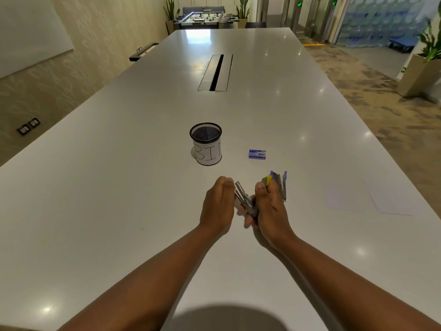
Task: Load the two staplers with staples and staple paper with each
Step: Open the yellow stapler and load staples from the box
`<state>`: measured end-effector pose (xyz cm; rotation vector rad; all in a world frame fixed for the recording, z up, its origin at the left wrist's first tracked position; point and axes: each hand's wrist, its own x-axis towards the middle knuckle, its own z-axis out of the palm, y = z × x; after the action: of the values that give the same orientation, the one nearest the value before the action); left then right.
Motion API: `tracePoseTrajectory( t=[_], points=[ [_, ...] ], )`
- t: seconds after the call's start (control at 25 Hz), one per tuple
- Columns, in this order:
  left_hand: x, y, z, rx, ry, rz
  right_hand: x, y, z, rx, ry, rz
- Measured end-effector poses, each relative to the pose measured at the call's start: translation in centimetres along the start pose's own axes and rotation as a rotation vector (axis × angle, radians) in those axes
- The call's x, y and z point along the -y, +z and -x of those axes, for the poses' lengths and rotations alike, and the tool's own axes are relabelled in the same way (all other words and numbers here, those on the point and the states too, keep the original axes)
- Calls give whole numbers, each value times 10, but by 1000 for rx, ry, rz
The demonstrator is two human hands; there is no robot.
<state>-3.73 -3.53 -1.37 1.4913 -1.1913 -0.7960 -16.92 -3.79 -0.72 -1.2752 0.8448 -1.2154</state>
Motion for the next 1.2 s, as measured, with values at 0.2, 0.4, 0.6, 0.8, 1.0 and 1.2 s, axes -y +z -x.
tracePoseTrajectory(
  t=[0.2,0.4,0.6,0.8,1.0,1.2],
  points=[
    [4,-11,-20,-57,-185,268,-4,2,8,-85,-96,312],
    [6,-10,-24,-189,-197,174,0,-3,13,-176,-216,638],
    [6,-11,-28,-151,-231,164,2,-10,15,-238,-108,634],
    [6,-19,-30,-87,-13,-234,-2,-8,17,-140,-146,933],
    [6,-15,-35,98,128,-422,-4,-7,16,-73,-179,1003],
    [10,-24,-43,192,230,-508,-6,-7,11,-15,-165,1044]
  ],
)
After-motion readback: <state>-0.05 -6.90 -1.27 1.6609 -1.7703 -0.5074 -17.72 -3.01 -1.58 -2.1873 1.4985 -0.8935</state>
